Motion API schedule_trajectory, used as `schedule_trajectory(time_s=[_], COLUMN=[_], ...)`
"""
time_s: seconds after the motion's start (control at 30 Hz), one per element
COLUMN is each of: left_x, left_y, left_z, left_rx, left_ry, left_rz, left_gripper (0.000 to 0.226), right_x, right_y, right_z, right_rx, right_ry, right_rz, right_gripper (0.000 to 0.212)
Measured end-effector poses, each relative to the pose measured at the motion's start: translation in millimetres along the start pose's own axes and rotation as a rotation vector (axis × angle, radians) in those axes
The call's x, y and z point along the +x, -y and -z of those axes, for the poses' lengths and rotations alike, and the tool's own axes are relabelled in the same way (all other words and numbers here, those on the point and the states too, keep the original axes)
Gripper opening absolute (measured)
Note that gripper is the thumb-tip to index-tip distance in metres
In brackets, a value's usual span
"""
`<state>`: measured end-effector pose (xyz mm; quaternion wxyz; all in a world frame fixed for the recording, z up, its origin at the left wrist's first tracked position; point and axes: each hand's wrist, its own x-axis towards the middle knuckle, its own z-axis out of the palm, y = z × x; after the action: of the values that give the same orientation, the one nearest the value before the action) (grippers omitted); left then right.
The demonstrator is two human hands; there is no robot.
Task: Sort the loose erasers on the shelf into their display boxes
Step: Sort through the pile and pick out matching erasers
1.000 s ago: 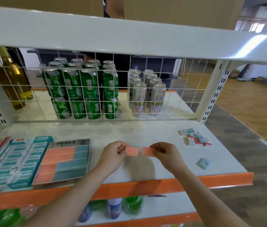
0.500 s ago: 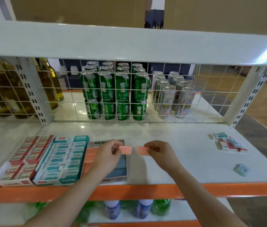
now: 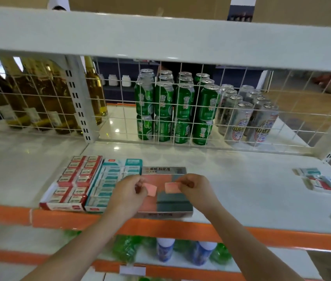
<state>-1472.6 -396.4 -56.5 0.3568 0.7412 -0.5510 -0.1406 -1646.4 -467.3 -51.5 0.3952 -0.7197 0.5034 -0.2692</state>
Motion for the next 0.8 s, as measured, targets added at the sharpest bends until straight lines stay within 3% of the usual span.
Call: schedule_trajectory(time_s=[0.17,0.53,0.8], left_x=[-4,0,7], left_y=[10,13,18], left_z=[1,-1,5], left_rx=[0.041,0.195,0.288], left_ry=[0.064,0.032,0.136], left_rz=[0.000,-0.075,-0.152], left_gripper=[0.024,0.017,0.020], right_x=[-1,-9,-15], right_y=[5,8,13], right_z=[-9,-7,-8], right_rx=[-0.007,-0.007,0.006], right_ry=[0.007,-0.059,-0.069], right_rz=[0.012,0.012,0.014], right_gripper=[0.023,0.020,0.017])
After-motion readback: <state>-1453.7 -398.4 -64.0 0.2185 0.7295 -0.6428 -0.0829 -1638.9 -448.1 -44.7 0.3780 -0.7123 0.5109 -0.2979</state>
